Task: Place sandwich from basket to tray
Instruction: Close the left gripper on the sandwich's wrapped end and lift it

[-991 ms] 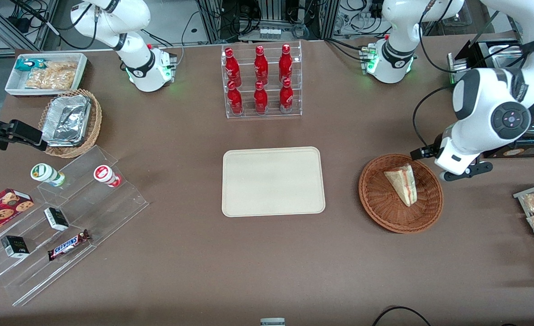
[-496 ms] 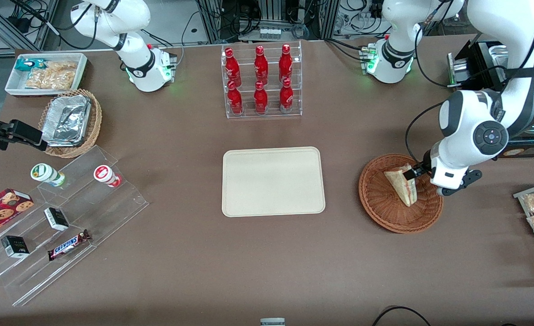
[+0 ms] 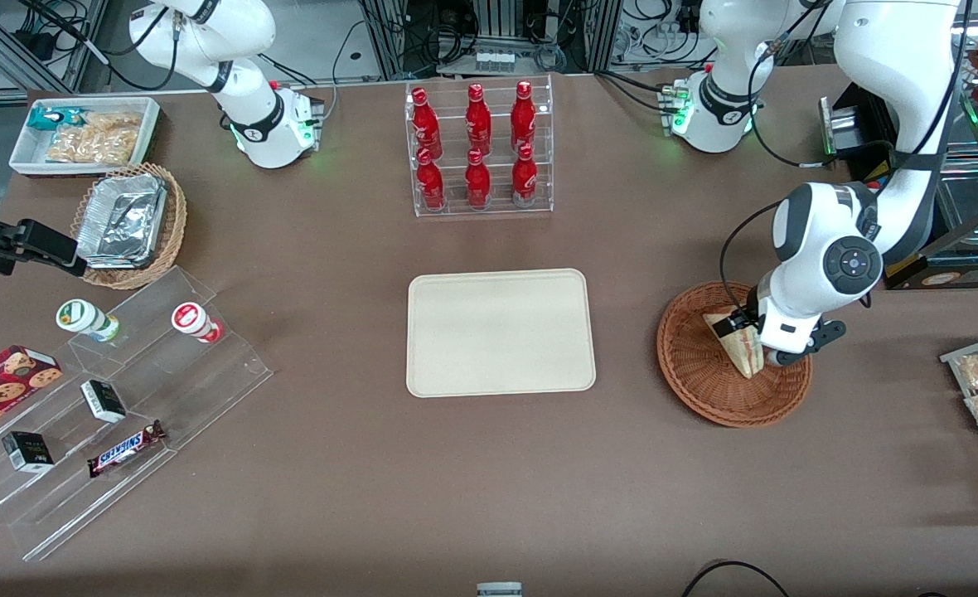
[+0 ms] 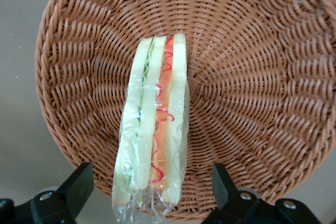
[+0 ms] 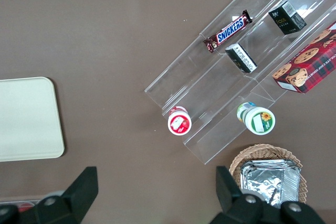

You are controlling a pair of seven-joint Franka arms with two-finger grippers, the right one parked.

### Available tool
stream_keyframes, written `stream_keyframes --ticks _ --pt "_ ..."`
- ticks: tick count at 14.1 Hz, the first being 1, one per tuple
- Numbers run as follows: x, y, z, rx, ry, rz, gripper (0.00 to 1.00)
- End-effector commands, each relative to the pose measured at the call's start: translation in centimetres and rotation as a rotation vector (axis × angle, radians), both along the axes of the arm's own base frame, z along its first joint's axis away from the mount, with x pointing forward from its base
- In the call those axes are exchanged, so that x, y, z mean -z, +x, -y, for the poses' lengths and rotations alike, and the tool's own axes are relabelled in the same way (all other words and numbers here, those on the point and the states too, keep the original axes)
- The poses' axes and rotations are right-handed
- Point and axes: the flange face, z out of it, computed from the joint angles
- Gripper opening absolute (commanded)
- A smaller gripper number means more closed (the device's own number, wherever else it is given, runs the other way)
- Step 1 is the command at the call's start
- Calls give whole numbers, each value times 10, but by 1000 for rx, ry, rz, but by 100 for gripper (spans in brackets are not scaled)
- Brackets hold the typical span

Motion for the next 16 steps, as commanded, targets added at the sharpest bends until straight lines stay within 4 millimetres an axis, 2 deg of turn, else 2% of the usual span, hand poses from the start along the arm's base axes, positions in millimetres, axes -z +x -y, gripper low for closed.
stream_keyframes --ticks 1,6,7,10,12,13,16 --pt "5 0 0 -18 -7 17 100" --pt "17 -3 1 -16 -9 5 98" --pt "18 -2 0 -18 -11 14 89" --pt "18 -2 0 -19 -12 12 31" --pt "17 -1 -1 -16 -13 15 15" --pt "14 0 -3 -15 -12 17 11" --pt "-9 8 -4 33 -15 56 8"
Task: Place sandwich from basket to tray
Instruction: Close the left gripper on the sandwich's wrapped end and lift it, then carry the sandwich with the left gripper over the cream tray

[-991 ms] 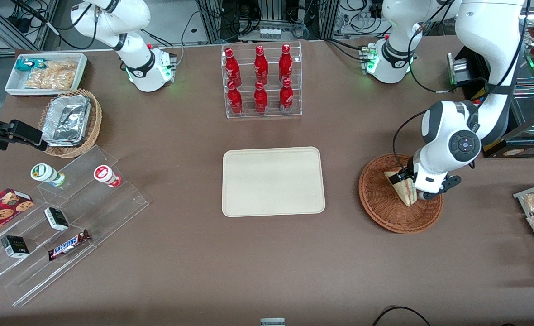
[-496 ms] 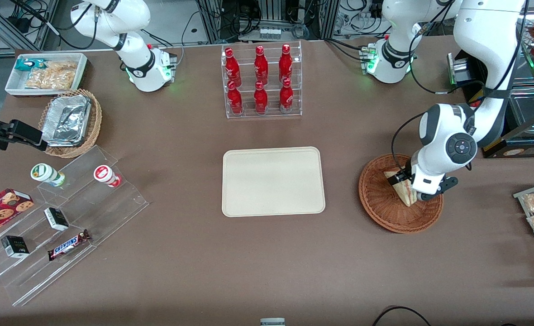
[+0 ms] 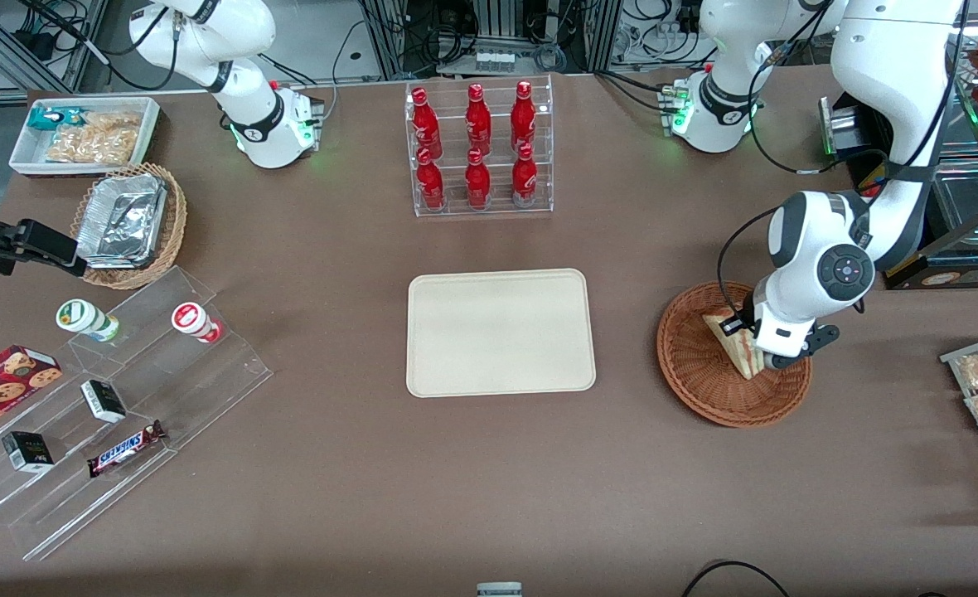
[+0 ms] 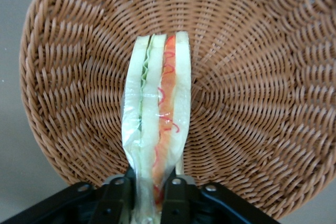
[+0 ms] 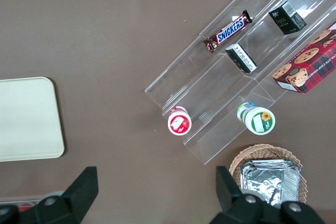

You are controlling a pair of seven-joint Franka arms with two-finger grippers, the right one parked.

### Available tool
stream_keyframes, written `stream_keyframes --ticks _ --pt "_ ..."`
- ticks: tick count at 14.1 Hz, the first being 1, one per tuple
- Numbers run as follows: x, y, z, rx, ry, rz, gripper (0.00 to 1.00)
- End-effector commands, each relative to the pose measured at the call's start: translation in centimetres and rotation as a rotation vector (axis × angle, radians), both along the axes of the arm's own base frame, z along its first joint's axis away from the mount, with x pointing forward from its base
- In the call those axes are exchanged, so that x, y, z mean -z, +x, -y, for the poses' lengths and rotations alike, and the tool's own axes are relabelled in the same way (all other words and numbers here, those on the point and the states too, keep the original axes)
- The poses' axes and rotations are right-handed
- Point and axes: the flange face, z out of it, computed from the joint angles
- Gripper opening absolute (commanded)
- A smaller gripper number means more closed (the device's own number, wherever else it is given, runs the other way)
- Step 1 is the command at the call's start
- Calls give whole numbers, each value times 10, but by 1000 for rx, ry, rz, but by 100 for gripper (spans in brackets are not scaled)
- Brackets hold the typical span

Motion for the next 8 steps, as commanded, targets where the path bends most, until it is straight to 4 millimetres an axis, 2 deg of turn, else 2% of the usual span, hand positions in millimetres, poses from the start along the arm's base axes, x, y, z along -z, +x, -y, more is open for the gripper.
stream_keyframes --ticks 1,4,5,6,8 --pt "-32 9 0 84 -15 45 8" --pt "-82 33 16 207 -30 56 8" --pt "-95 38 41 291 -47 60 9" --pt "-95 38 72 365 -69 63 9" --pt "-95 35 112 442 -88 64 9"
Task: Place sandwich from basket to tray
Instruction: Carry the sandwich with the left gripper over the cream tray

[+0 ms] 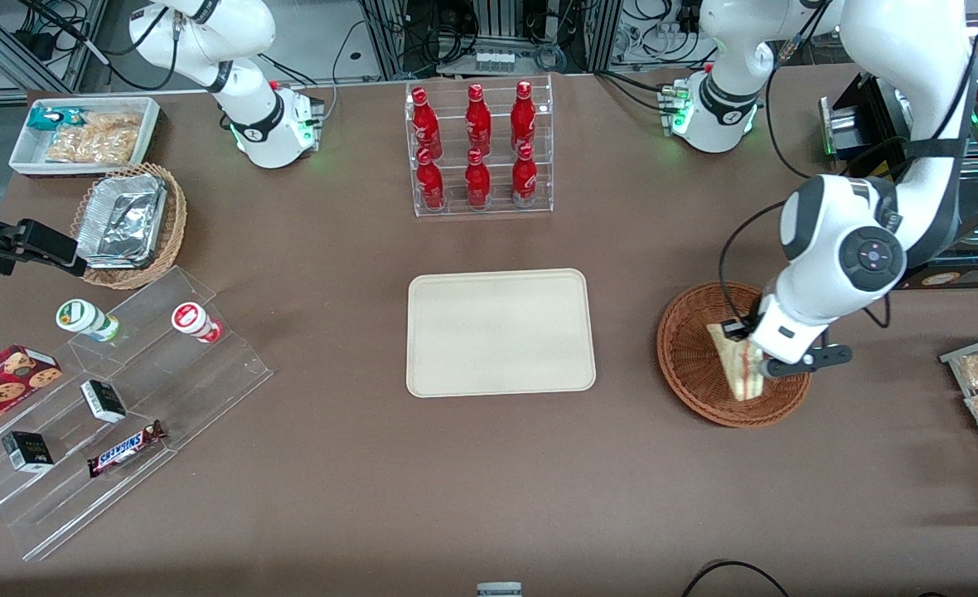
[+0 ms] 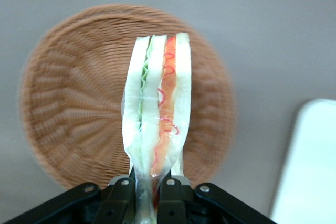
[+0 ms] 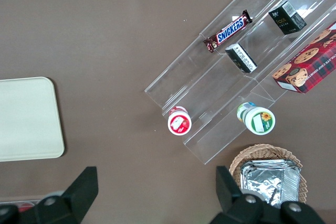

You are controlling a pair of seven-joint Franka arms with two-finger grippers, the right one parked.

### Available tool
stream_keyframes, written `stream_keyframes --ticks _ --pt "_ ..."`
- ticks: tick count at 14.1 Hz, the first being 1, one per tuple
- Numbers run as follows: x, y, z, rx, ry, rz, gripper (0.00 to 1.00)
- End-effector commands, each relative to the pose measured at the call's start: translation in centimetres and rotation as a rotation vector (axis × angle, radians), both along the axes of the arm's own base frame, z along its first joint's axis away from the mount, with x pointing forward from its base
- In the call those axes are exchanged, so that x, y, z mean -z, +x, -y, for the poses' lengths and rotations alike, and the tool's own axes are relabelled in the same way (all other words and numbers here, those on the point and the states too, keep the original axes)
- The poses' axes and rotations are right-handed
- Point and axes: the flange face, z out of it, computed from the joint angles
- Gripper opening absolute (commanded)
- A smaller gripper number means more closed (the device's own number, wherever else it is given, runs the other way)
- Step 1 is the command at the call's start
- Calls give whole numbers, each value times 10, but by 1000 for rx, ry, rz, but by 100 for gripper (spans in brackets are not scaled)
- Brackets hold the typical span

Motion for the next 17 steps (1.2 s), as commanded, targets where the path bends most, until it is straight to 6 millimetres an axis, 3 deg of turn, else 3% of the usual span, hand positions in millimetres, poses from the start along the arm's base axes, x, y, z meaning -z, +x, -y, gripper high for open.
stream_keyframes --ticks 1,4,10,12,14,17 --pt "3 0 58 127 -32 -15 9" --pt "18 -15 138 155 -40 -32 10" --pt "44 -33 269 112 -41 -40 10" --pt "53 -27 292 85 -47 -58 10" --pt "59 -35 327 63 -44 -74 10" --pt "80 -46 347 55 -35 -88 12"
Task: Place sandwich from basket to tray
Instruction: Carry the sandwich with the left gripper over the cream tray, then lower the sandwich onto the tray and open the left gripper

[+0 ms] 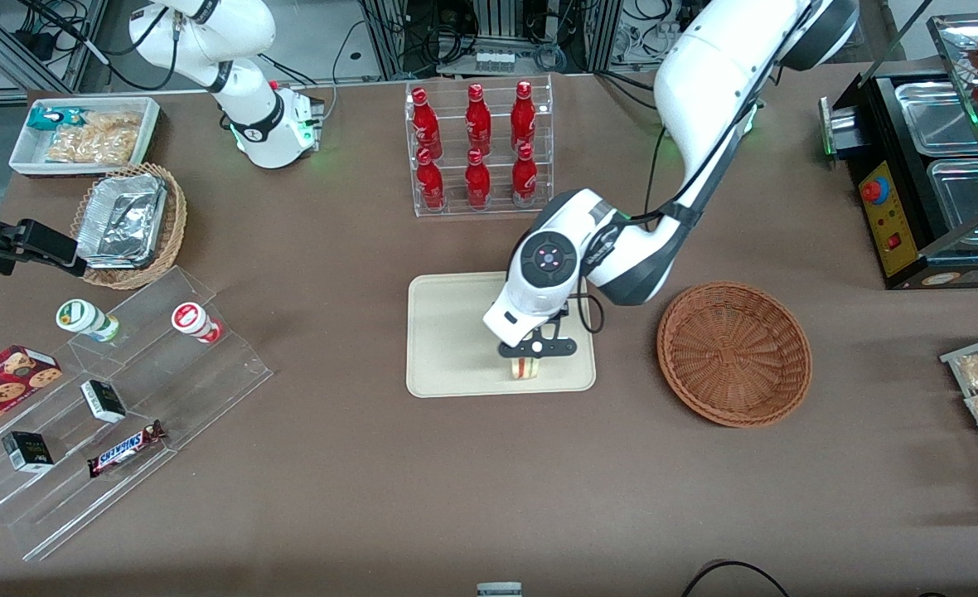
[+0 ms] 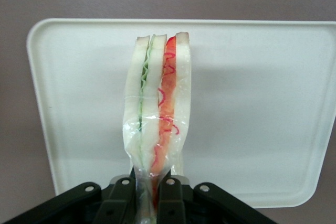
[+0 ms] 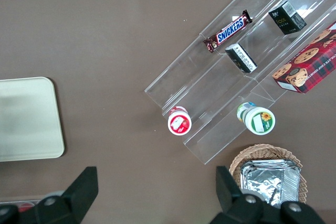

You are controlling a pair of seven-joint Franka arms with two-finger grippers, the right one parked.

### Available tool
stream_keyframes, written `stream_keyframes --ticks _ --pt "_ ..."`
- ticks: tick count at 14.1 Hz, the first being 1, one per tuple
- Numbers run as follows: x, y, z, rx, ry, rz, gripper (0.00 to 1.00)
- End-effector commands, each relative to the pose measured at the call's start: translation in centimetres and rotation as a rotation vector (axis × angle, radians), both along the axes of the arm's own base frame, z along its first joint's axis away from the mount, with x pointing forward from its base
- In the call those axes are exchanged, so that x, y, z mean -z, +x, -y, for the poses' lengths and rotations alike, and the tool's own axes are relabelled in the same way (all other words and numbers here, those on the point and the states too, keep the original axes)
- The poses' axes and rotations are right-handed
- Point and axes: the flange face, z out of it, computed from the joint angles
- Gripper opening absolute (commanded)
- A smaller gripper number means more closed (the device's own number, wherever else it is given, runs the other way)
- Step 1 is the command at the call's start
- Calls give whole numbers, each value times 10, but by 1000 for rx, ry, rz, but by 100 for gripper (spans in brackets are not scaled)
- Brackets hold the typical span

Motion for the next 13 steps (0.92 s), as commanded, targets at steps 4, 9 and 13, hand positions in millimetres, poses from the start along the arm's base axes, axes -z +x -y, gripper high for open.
stream_keyframes --ticks 4,9,13 --pt "23 -9 38 -48 26 -12 15" --pt "23 0 28 -98 42 2 100" --pt "4 15 10 -112 70 54 100"
